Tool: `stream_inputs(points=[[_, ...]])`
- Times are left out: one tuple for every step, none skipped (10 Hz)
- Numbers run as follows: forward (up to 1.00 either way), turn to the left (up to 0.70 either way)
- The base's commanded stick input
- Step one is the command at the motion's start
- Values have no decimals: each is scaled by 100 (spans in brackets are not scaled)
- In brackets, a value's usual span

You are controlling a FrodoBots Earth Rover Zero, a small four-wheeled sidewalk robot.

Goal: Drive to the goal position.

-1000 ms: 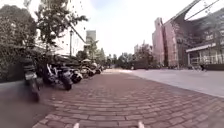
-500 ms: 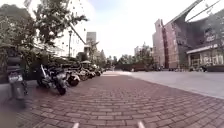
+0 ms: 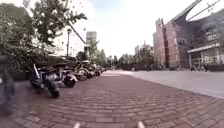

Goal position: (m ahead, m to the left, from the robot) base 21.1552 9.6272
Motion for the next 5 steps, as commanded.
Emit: stream_inputs(points=[[70, 0], [70, 0], [70, 0], [70, 0], [70, 0]])
